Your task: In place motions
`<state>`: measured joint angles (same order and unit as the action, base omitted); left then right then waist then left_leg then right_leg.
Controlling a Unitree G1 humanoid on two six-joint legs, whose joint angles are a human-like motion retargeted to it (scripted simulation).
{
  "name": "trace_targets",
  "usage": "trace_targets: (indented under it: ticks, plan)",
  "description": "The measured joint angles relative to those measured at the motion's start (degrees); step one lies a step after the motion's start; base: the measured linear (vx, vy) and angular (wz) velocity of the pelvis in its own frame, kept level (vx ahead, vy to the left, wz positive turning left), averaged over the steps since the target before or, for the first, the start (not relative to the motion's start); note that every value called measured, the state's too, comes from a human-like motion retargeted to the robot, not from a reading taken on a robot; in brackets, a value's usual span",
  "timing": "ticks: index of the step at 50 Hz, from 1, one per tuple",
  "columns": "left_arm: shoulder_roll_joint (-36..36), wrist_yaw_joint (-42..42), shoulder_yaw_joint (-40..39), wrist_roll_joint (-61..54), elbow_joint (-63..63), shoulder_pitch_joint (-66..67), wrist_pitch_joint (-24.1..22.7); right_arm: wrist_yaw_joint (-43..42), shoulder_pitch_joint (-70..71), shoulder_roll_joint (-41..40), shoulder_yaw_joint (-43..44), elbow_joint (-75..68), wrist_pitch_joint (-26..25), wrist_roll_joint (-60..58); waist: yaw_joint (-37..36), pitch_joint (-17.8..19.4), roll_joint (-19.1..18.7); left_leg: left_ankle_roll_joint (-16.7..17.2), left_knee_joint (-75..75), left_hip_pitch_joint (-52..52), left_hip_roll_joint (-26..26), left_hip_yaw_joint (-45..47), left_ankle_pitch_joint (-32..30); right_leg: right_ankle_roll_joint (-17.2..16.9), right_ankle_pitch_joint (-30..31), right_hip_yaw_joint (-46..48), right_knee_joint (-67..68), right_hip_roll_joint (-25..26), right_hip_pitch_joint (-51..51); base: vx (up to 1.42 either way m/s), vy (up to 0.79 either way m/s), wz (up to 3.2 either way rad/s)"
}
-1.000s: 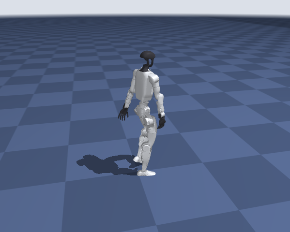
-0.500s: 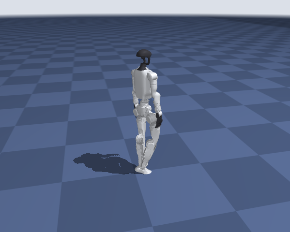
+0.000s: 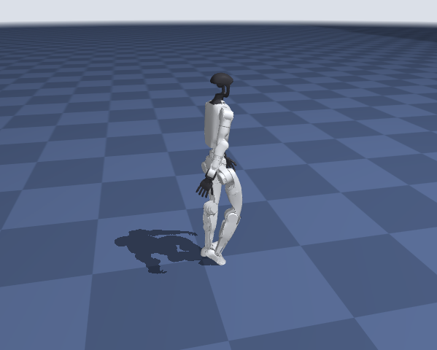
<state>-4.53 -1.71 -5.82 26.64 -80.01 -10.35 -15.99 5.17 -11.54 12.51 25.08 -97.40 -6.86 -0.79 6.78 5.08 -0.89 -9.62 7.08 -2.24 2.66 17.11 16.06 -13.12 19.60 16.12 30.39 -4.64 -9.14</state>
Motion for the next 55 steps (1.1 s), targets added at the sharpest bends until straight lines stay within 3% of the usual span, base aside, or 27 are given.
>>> trace_targets:
  ticks: [2, 3, 5, 7, 8, 10, 11, 14, 17, 20, 22, 26, 28, 30, 31, 32, 33, 35, 37, 38, 40, 42, 44, 46, 48, 50, 55]
  plan:
    - [1.12, 5.09, -3.56, 3.65, -4.54, 9.42, 4.35, 0.08, 8.29, -1.66, -5.07, 0.0, 1.9, -1.05, -0.42, 0.57, 2.32, -2.65, 10.74, 2.43, 0.16, 3.78, -1.1, -0.78, -16.02, 3.47, -12.7, -2.07, 9.63, 0.14, -0.18, -0.03]
    - [1.0, 7.12, -5.37, 5.32, -7.11, 13.72, 6.29, 0.15, 12.95, -2.64, -8.16, 0.0, 3.39, -1.01, -0.53, 0.6, 3.95, -4.38, 19.75, 5.43, -2.26, 7.97, -5.93, 1.74, -21.12, 8.2, -15.57, -4.47, 12.05, 0.1, -0.3, -0.44]
    - [-1.96, 9.49, -8.83, 9.83, -11.21, 21.55, 9.45, 2.27, 24.82, -4.64, -14.35, 0.0, 6.14, -1.32, -7.3, 3.5, 2.15, -5.38, 48.61, 19.38, -16.08, 4.58, -14.77, 7.19, -25.23, 6.16, -20.96, 1.62, 14.31, 0.07, -0.77, -2.0]
    - [-5.39, 9.6, -8.44, 12.1, -14.35, 28.34, 13.32, 7.29, 34.7, -5.15, -17.85, 4.45, 6.5, -5.75, -15.11, 5.88, 1.43, -5.38, 66.29, 37.05, -12.76, -10.1, -19.23, 9.49, -22.99, -3.22, -19.81, 5.13, 11.83, -0.06, -0.78, -1.79]
    - [-6.46, 9.08, -7.28, 12.02, -16.34, 30.43, 16.4, 9.54, 39.25, -5.13, -17.99, 7.34, 6.06, -9.29, -15.28, 6.72, 0.9, -5.38, 73.53, 44.93, -11.69, -13.14, -15.34, 10.42, -22.01, -1.88, -20.02, 5.1, 10.74, -0.26, -0.39, -0.21]
    - [-7.79, 8.91, -8.02, 13.37, -17.4, 35.19, 21.66, 8.99, 47.24, -5.1, -17.95, 14.11, 6.69, -15.46, -20.42, 11.47, 1.98, -5.38, 83.91, 55.45, -15.89, -10.59, -11.93, 14.39, -22.29, -2.7, -20.65, 4.9, 11.55, -0.4, -0.39, -0.52]
    - [-8.02, 9.54, -9.58, 14.53, -17.4, 36.73, 22.55, 7.26, 50.84, -4.58, -18.0, 17.05, 7.9, -16.96, -22.92, 14.15, 2.53, -5.38, 87.18, 59.54, -15.57, -9.56, -10.06, 15.26, -22.19, -3.81, -20.97, 4.18, 12.29, -0.4, -0.39, -0.97]
    - [-8.57, 8.81, -14.55, 17.3, -16.18, 41.65, 19.34, 2.27, 60.28, -1.76, -18.58, 24.69, 11.89, -17.07, -30.09, 19.2, 4.62, -5.38, 92.73, 71.05, -13.07, -3.45, -7.79, 17.42, -21.79, -7.37, -21.84, 1.91, 12.2, -0.18, -0.19, -0.73]
    - [-8.86, 7.87, -19.74, 14.78, -16.31, 46.04, 15.29, 0.46, 66.11, -0.4, -19.03, 30.01, 14.85, -13.89, -33.55, 19.62, 8.76, -5.38, 91.72, 76.36, -12.25, 6.34, -9.01, 17.48, -22.18, -9.2, -21.3, -2.47, 10.01, 0.21, 0.15, -0.14]
    - [-8.32, 9.07, -22.83, 6.86, -17.4, 45.37, 15.53, 2.11, 68.98, -2.32, -17.88, 34.13, 16.62, -13.79, -31.25, 17.74, 11.49, -5.38, 89.09, 74.47, -11.84, 11.14, -11.02, 15.86, -22.78, -9.38, -20.84, -3.95, 8.84, 0.15, 0.08, 0.66]
    - [-8.24, 9.69, -23.73, 4.28, -16.89, 42.69, 15.03, 1.76, 68.07, -3.59, -18.51, 35.67, 17.32, -12.86, -28.61, 14.29, 12.1, -5.38, 87.32, 69.54, -13.17, 10.38, -11.22, 15.32, -23.38, -7.72, -22.0, -2.6, 9.16, 0.28, -0.08, 0.89]
    - [-8.0, 6.74, -21.41, 5.21, -12.32, 34.81, 12.83, -0.63, 60.0, -5.0, -20.22, 36.3, 19.5, -14.42, -24.94, 7.6, 9.61, -5.38, 76.24, 52.72, -14.7, 5.99, -10.4, 12.29, -24.26, -3.97, -24.15, 1.39, 11.62, 0.3, 0.21, 0.64]
    - [-7.6, 5.64, -18.63, 5.06, -10.49, 30.17, 12.42, -0.84, 52.72, -5.98, -20.81, 34.89, 19.17, -17.87, -23.69, 4.51, 9.78, -5.38, 59.28, 39.47, -10.04, 7.78, -11.68, 8.53, -24.0, -2.73, -24.09, 0.1, 12.76, 0.29, 0.6, 0.58]
    - [-6.9, 6.58, -14.17, 3.58, -10.28, 24.77, 11.67, 0.01, 42.0, -6.87, -20.01, 33.2, 18.33, -22.82, -19.45, 1.46, 9.0, -5.38, 31.15, 23.8, 1.69, 4.11, -18.26, 3.89, -22.84, 1.16, -22.89, -1.63, 14.64, 0.43, 0.73, 1.63]
    - [-6.7, 7.1, -12.01, 3.3, -10.85, 21.06, 11.57, 0.39, 35.89, -7.21, -19.33, 31.53, 17.78, -24.66, -16.98, 0.56, 6.86, -2.25, 17.91, 15.56, 6.18, -4.29, -19.24, 2.41, -21.85, 3.86, -20.93, 0.39, 15.82, 0.51, 0.55, 1.79]
    - [-6.13, 7.37, -9.94, 3.26, -11.18, 17.45, 11.61, 0.87, 30.0, -7.36, -18.44, 29.15, 17.17, -26.38, -15.2, -0.38, 5.06, -0.44, 6.35, 7.87, 8.43, -6.08, -17.1, 0.88, -20.19, 6.49, -18.18, 1.86, 16.45, 0.49, 0.38, 1.11]
    - [-4.78, 7.13, -8.04, 3.68, -11.03, 14.01, 11.94, 1.55, 24.54, -7.09, -17.12, 25.38, 16.41, -27.86, -14.78, -1.39, 3.9, -1.28, -1.84, 1.26, 6.22, 5.34, -8.71, -0.78, -17.2, 8.96, -13.81, 2.21, 15.96, 0.37, 0.34, 0.67]
    - [-1.09, 1.67, -5.87, 4.23, -8.39, 5.56, 12.77, 2.41, 17.24, -6.24, -13.53, 14.63, 12.57, -31.93, -9.42, -3.22, -0.7, 5.65, -9.19, -0.39, 0.17, 2.53, -9.84, -1.88, -4.07, 15.83, 5.02, 0.1, 7.2, 0.1, 0.3, 0.77]
    - [-0.09, -8.92, -1.2, 1.49, -2.65, -4.91, 9.96, 2.02, 13.48, -3.74, -9.98, 3.23, 7.62, -30.55, -2.5, -0.86, -2.29, 7.15, -7.61, 4.03, -0.88, -6.41, -11.33, -1.88, 2.03, 11.61, 28.52, -4.6, -8.33, -0.32, 0.28, 1.12]
    - [-0.46, -13.44, 1.9, -0.67, 1.14, -10.11, 7.59, 2.64, 10.0, -2.18, -8.02, 0.81, 4.9, -28.52, -0.53, 1.03, -3.83, 7.45, -7.55, 4.91, -2.11, -5.88, -12.25, -1.88, -0.59, 9.95, 38.44, -4.46, -14.94, -0.4, 0.27, 0.81]
    - [-2.37, -19.89, 5.14, -1.68, 9.97, -20.3, 2.45, 6.06, 1.32, 0.55, -4.91, 0.0, -2.39, -22.07, 3.88, 5.89, -5.74, 5.63, -7.14, 4.47, -1.64, -5.76, -11.98, -0.97, -5.7, 8.82, 56.87, -9.93, -25.87, -0.2, 0.37, 0.92]
    - [-4.01, -19.8, 3.68, 1.01, 19.1, -27.46, -1.55, 7.88, -6.33, 1.5, -2.86, 0.0, -7.62, -16.13, 6.83, 10.35, -6.91, 4.12, -5.17, 4.85, -2.11, -10.34, -11.8, 2.48, -7.93, 7.66, 66.76, -12.01, -35.17, -0.08, 0.33, 0.77]
    - [-5.29, -15.79, 5.46, -1.41, 26.03, -31.23, -4.55, 4.46, -13.27, 1.95, 1.45, 0.0, -7.49, -13.48, 10.06, 12.6, -6.85, 3.47, -4.8, 4.37, -1.26, -12.65, -12.33, 5.55, -10.44, 5.96, 71.33, -12.96, -43.54, 0.08, 0.2, 0.73]
    - [-5.16, -13.24, 7.25, -5.9, 30.88, -33.1, -6.69, 1.16, -19.9, 1.55, 5.98, 0.0, -4.72, -12.4, 11.71, 12.38, -7.77, 4.08, -5.02, 4.51, -2.4, -12.8, -13.01, 9.49, -12.49, 7.5, 70.54, -12.74, -49.19, 0.19, -0.1, 0.56]
    - [-4.37, -13.96, 7.0, -10.54, 33.95, -33.72, -7.71, -0.19, -24.79, 1.39, 8.96, 0.0, -3.72, -12.1, 11.86, 11.36, -7.89, 4.69, -4.82, 4.66, -3.34, -13.08, -13.1, 12.81, -13.86, 9.61, 66.81, -12.32, -50.9, 0.19, -0.26, 0.01]
    - [-2.79, -15.73, 5.7, -13.85, 34.54, -33.41, -7.86, -1.73, -26.98, 1.4, 9.57, 0.0, -5.24, -10.48, 10.84, 11.24, -6.46, 4.67, -4.83, 3.4, -2.77, -12.79, -12.96, 13.97, -14.6, 11.08, 62.38, -12.55, -47.52, 0.1, -0.17, -0.38]
    - [1.63, -16.09, 2.66, -14.33, 24.69, -26.22, -4.76, -6.74, -22.09, 0.32, 5.6, 0.0, -4.63, -6.27, 7.32, 8.13, -3.01, 4.16, -5.91, -0.03, -1.09, -9.44, -11.63, 4.25, -9.18, 10.92, 43.28, -7.02, -25.76, 0.11, -0.13, -0.36]
